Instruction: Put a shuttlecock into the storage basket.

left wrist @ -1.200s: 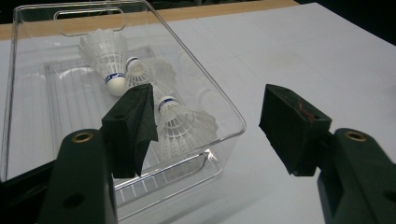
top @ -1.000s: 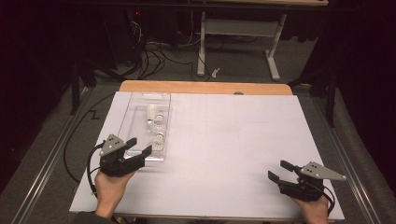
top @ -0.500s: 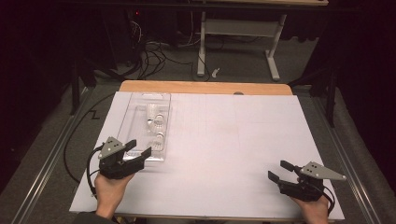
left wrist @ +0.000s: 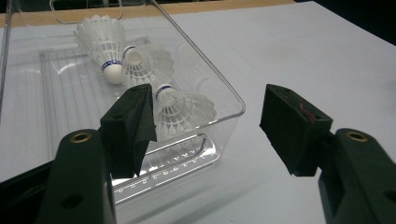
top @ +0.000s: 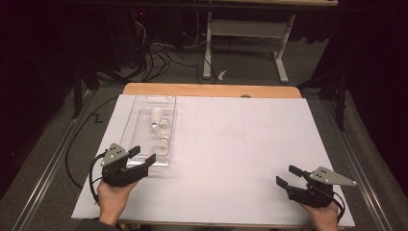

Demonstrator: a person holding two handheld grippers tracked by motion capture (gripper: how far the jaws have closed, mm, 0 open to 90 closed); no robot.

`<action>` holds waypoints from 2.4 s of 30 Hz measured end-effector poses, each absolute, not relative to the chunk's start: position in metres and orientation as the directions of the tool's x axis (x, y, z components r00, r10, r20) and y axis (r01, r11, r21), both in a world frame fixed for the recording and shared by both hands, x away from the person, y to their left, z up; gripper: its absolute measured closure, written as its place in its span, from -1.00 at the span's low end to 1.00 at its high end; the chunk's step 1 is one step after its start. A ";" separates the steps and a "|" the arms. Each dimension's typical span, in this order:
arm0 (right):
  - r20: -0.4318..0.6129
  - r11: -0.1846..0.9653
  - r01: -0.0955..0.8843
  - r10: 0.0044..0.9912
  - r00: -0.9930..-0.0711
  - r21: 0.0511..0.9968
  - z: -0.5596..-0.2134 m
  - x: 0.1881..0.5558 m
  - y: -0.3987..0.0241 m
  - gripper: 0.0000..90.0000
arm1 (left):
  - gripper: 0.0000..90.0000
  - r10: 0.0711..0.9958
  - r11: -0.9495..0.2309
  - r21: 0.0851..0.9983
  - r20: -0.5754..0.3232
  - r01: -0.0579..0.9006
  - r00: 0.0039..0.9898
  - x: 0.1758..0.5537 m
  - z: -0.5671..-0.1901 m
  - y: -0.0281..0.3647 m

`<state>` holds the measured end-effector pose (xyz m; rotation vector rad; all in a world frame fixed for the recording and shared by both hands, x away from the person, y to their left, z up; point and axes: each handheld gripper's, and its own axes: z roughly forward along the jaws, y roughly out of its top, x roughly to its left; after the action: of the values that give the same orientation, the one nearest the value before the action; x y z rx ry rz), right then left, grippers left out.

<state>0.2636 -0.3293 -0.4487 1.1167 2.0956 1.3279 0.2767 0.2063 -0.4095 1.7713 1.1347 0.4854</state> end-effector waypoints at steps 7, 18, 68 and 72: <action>0.067 0.223 0.404 0.804 -0.591 0.887 -0.449 0.264 -0.329 -0.28 | -0.21 0.855 -0.124 0.864 -0.156 0.488 0.495 0.276 -0.415 0.206; 0.069 0.222 0.406 0.804 -0.591 0.887 -0.449 0.263 -0.329 -0.28 | -0.23 0.853 -0.120 0.869 -0.157 0.480 0.498 0.273 -0.419 0.208; 0.067 0.224 0.404 0.802 -0.593 0.887 -0.449 0.264 -0.329 -0.28 | -0.30 0.852 -0.100 0.866 -0.180 0.491 0.491 0.269 -0.440 0.207; 0.067 0.225 0.404 0.802 -0.593 0.887 -0.449 0.263 -0.329 -0.28 | -0.30 0.854 -0.098 0.863 -0.183 0.496 0.488 0.269 -0.442 0.207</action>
<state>0.2635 -0.3290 -0.4487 1.1130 2.0988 1.3281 0.2691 0.2069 -0.4416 1.7501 1.1481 0.4555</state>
